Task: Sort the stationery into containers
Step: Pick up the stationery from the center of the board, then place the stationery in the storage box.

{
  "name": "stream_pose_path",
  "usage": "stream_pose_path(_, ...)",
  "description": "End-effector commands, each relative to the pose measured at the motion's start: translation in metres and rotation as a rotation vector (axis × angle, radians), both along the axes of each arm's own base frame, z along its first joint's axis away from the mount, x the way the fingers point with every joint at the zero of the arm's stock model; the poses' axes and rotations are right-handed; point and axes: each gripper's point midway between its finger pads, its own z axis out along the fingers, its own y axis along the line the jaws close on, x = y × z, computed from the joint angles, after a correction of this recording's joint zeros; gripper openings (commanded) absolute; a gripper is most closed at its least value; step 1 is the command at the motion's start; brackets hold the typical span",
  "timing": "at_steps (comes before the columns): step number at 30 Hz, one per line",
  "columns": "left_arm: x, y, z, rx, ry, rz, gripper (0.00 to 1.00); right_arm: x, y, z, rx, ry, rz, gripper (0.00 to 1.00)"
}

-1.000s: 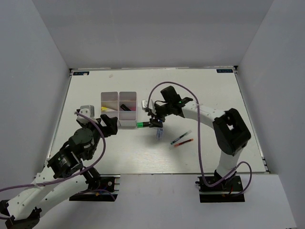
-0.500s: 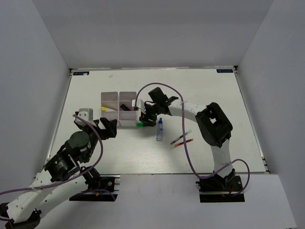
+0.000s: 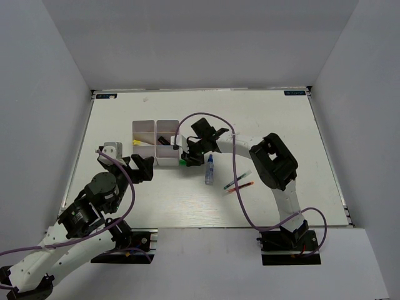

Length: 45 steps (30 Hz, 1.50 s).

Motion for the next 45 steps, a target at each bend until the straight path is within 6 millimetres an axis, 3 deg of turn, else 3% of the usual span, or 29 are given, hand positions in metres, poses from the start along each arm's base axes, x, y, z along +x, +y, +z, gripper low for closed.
stream_pose_path(1, 0.0, -0.001, -0.002, 0.012, 0.002, -0.011, 0.96, -0.008, -0.005, -0.001, -0.026, -0.01, 0.051, 0.42)
stream_pose_path(5, -0.001, 0.0, -0.001, 0.005, -0.004, -0.011, 0.96, -0.023, -0.021, 0.001, -0.045, -0.009, 0.088, 0.2)
stream_pose_path(6, -0.001, 0.0, -0.001, 0.005, -0.004, -0.011, 0.96, -0.027, -0.024, 0.011, -0.036, -0.028, 0.106, 0.12)
stream_pose_path(9, -0.001, 0.002, -0.001, 0.005, -0.004, -0.002, 0.96, -0.041, -0.031, 0.029, -0.015, -0.026, 0.142, 0.03)
stream_pose_path(17, -0.001, 0.002, -0.001, 0.005, -0.004, -0.002, 0.96, -0.055, -0.021, 0.104, 0.098, -0.034, 0.196, 0.0)
stream_pose_path(18, -0.002, 0.003, 0.001, -0.002, -0.01, -0.002, 0.96, -0.051, -0.015, 0.122, 0.125, -0.054, 0.197, 0.0)
stream_pose_path(20, -0.001, 0.005, 0.001, -0.001, -0.011, 0.007, 0.96, -0.05, -0.009, 0.131, 0.137, -0.049, 0.196, 0.0)
stream_pose_path(22, -0.002, 0.005, -0.001, -0.002, -0.012, 0.007, 0.96, -0.039, 0.006, 0.155, 0.18, -0.08, 0.198, 0.0)
stream_pose_path(23, -0.001, 0.007, -0.001, -0.001, -0.013, 0.016, 0.96, -0.039, 0.012, 0.146, 0.168, -0.048, 0.195, 0.0)
stream_pose_path(24, -0.003, 0.008, 0.002, -0.01, -0.021, 0.016, 0.96, -0.031, 0.025, 0.171, 0.213, -0.091, 0.2, 0.0)
stream_pose_path(25, -0.004, 0.01, 0.003, -0.018, -0.028, 0.016, 0.96, -0.027, 0.029, 0.175, 0.225, -0.095, 0.198, 0.0)
stream_pose_path(26, -0.004, 0.01, 0.003, -0.018, -0.028, 0.016, 0.96, -0.024, 0.037, 0.164, 0.216, -0.069, 0.194, 0.0)
stream_pose_path(27, -0.005, 0.013, 0.006, -0.035, -0.036, 0.028, 0.96, -0.016, 0.049, 0.187, 0.259, -0.113, 0.196, 0.0)
stream_pose_path(28, -0.006, 0.014, 0.008, -0.045, -0.044, 0.028, 0.96, -0.014, 0.056, 0.193, 0.281, -0.123, 0.203, 0.0)
stream_pose_path(29, -0.006, 0.014, 0.008, -0.045, -0.044, 0.028, 0.96, -0.011, 0.063, 0.18, 0.272, -0.089, 0.192, 0.0)
stream_pose_path(30, -0.007, 0.015, 0.01, -0.051, -0.05, 0.028, 0.96, -0.004, 0.075, 0.205, 0.328, -0.139, 0.201, 0.0)
stream_pose_path(32, -0.007, 0.018, 0.013, -0.065, -0.063, 0.037, 0.96, -0.001, 0.087, 0.199, 0.347, -0.111, 0.203, 0.0)
stream_pose_path(33, -0.007, 0.018, 0.013, -0.065, -0.063, 0.037, 0.96, 0.006, 0.097, 0.208, 0.388, -0.128, 0.21, 0.0)
stream_pose_path(36, -0.008, 0.02, 0.015, -0.071, -0.07, 0.046, 0.96, 0.011, 0.116, 0.195, 0.422, -0.092, 0.235, 0.0)
stream_pose_path(41, -0.007, 0.02, 0.011, -0.055, -0.066, 0.045, 0.96, 0.012, 0.125, 0.191, 0.473, -0.051, 0.276, 0.0)
stream_pose_path(45, -0.006, 0.019, 0.009, -0.047, -0.059, 0.045, 0.96, 0.014, 0.128, 0.178, 0.48, -0.03, 0.281, 0.0)
